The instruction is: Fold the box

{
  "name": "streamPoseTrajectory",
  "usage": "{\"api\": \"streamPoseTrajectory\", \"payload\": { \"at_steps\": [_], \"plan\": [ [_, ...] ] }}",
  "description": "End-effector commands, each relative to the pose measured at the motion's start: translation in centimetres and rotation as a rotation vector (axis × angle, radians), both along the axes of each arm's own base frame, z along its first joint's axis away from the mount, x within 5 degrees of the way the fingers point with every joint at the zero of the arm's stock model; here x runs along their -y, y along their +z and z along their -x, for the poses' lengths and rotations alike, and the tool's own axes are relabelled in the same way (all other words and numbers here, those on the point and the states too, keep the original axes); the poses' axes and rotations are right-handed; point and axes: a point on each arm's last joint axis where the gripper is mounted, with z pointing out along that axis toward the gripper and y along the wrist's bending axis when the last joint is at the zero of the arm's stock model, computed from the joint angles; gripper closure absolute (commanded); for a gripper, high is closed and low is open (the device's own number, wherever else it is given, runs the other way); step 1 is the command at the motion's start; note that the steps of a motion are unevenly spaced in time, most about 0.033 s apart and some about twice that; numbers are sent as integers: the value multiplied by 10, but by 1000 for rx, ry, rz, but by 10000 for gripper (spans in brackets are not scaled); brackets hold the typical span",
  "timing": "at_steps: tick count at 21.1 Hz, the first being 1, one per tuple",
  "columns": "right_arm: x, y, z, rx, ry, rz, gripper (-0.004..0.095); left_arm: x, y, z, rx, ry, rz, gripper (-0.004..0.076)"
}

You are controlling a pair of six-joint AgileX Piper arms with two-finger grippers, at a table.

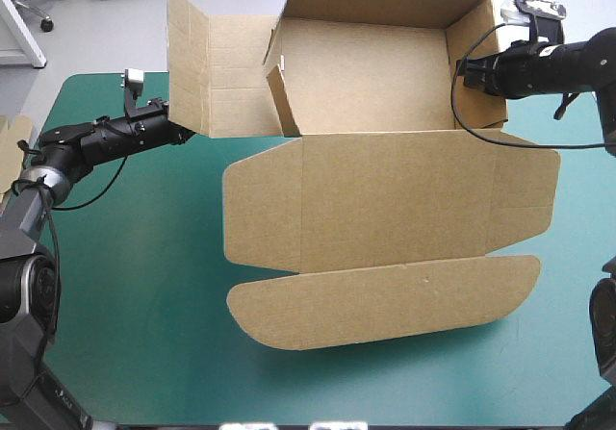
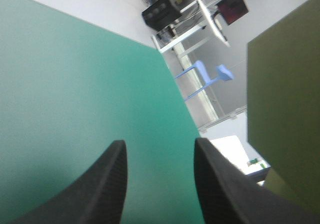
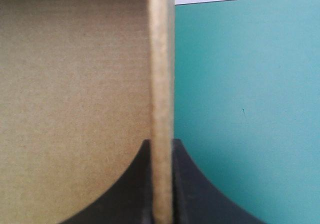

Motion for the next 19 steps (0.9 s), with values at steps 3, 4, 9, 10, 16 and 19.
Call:
{"api": "streamPoseTrajectory", "payload": {
  "at_steps": [3,4,9,10,16,19],
  "plan": [
    [-3,29,13,107,-10,-49,940,13,51,12,157,-77,168,419],
    [-3,28,13,100,-7,-48,939,16,53,12,165,-90,169,419],
    [-9,16,6,55,11,1,939,30,64,16,195,-161,177,419],
    [-13,12,4,46,14,23,939,31,64,16,186,-166,185,419],
    [-24,2,-9,46,-9,10,939,34,57,19,148,-198,110,419],
    [-29,-9,-17,10,3,16,938,34,59,18,152,-191,132,419]
  ]
}}
